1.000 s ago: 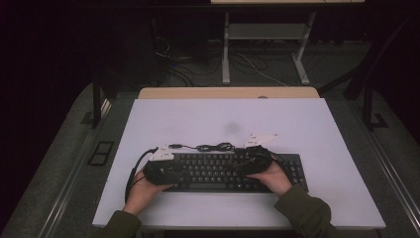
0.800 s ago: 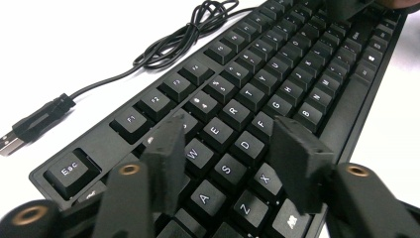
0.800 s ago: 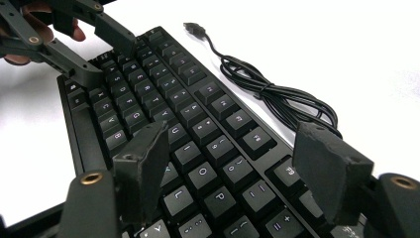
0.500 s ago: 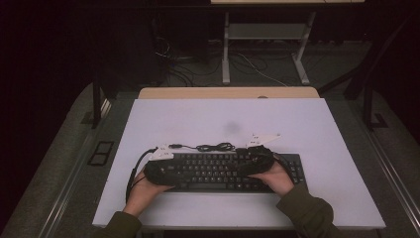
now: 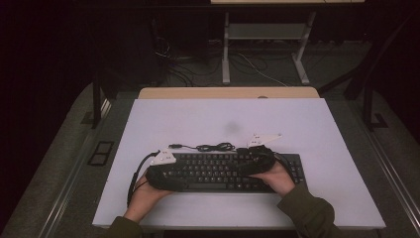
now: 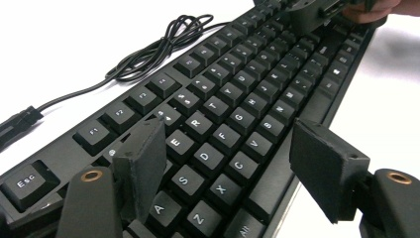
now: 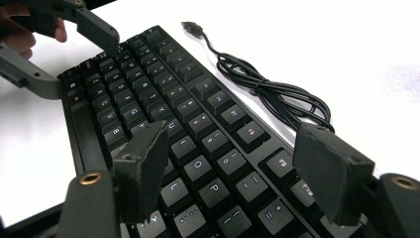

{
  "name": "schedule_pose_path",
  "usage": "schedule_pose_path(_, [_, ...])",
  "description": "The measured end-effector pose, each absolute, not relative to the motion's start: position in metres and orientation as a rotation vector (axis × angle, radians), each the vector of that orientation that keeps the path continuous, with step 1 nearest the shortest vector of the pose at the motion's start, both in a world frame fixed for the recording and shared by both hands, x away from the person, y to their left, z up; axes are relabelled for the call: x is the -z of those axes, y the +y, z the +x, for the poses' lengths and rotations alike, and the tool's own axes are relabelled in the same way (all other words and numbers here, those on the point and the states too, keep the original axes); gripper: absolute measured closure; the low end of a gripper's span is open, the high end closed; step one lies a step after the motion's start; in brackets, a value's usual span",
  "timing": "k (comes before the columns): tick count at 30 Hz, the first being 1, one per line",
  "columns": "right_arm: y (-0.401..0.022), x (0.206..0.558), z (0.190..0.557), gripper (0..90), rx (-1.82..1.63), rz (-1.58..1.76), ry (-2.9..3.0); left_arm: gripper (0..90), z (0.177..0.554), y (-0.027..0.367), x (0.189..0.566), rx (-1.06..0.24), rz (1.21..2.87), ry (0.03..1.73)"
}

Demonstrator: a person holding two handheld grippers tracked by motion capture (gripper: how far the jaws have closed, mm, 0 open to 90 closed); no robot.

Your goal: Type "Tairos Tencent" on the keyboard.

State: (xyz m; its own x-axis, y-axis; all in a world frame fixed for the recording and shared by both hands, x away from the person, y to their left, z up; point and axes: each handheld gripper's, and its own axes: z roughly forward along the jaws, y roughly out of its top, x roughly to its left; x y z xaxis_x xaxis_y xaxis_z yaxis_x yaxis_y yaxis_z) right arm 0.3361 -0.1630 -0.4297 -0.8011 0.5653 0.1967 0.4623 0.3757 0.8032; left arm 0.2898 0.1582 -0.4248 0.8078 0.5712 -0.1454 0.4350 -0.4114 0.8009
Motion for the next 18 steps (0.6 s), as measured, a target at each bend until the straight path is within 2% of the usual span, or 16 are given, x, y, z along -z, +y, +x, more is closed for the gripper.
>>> schedule_pose_path(12, [-0.164, 0.429, 0.336, 29.4, -1.409, 0.941, 2.507, 29.6, 0.280, 0.154, 0.424, -0.179, 2.069, 0.716])
schedule_pose_path(18, [-0.164, 0.429, 0.336, 29.4, -1.409, 0.937, 2.505, 37.9, 0.279, 0.151, 0.424, -0.175, 2.081, 0.694])
